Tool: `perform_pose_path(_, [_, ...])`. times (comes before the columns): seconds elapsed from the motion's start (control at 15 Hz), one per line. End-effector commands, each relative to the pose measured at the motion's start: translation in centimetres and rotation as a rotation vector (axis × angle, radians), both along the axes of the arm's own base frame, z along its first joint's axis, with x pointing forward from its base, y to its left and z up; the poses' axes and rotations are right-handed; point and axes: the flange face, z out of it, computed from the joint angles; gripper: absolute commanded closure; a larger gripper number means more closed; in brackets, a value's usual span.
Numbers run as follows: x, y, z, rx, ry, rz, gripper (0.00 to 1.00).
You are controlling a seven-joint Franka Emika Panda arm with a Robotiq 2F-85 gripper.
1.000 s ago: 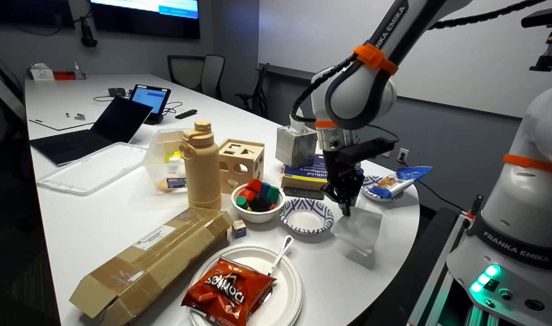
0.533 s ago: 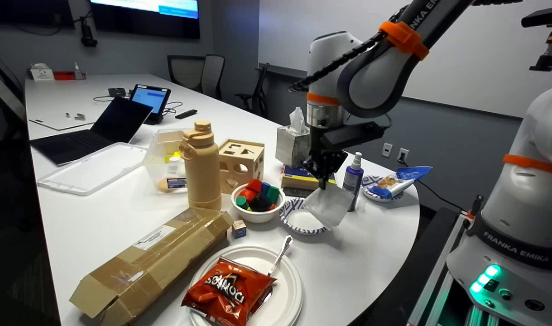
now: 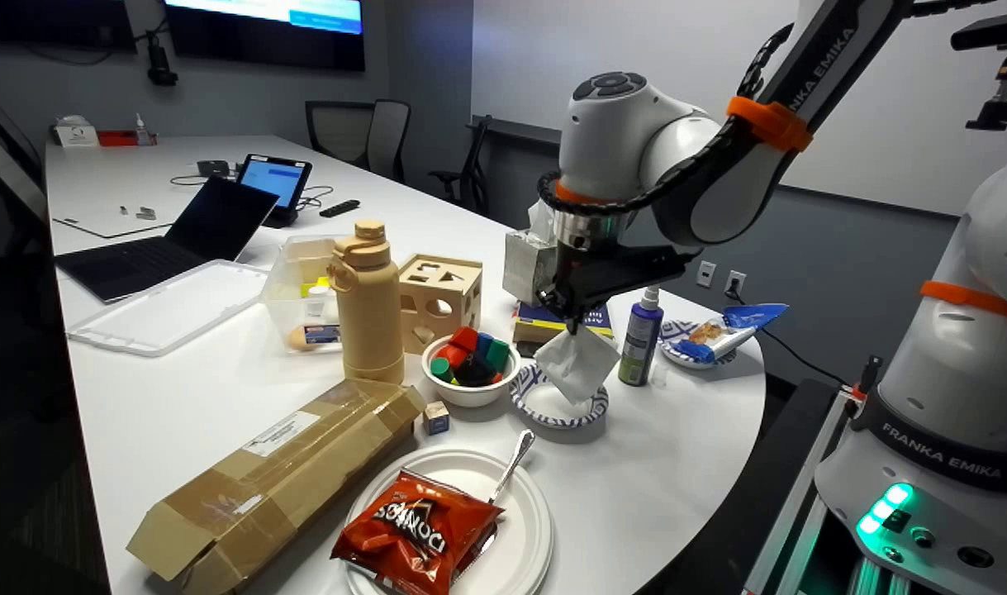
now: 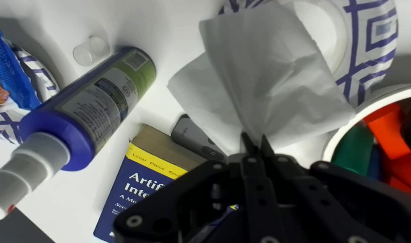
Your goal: Use the paper towel to clean the bowl
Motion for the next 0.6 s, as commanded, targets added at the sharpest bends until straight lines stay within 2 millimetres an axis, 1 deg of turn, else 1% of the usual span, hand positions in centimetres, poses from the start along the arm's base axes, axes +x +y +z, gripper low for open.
perform_pose_path(0.0, [-0.7, 0.4, -2.4, 0.007, -0.019, -0.036, 0.99])
perform_pose_path(0.2, [-1.6, 0.9, -4.0, 0.031, -0.029, -0.049, 0.99])
perform_pose_path(0.53, [-2.3, 1.2, -5.4, 0.079, -0.041, -0.060, 0.99])
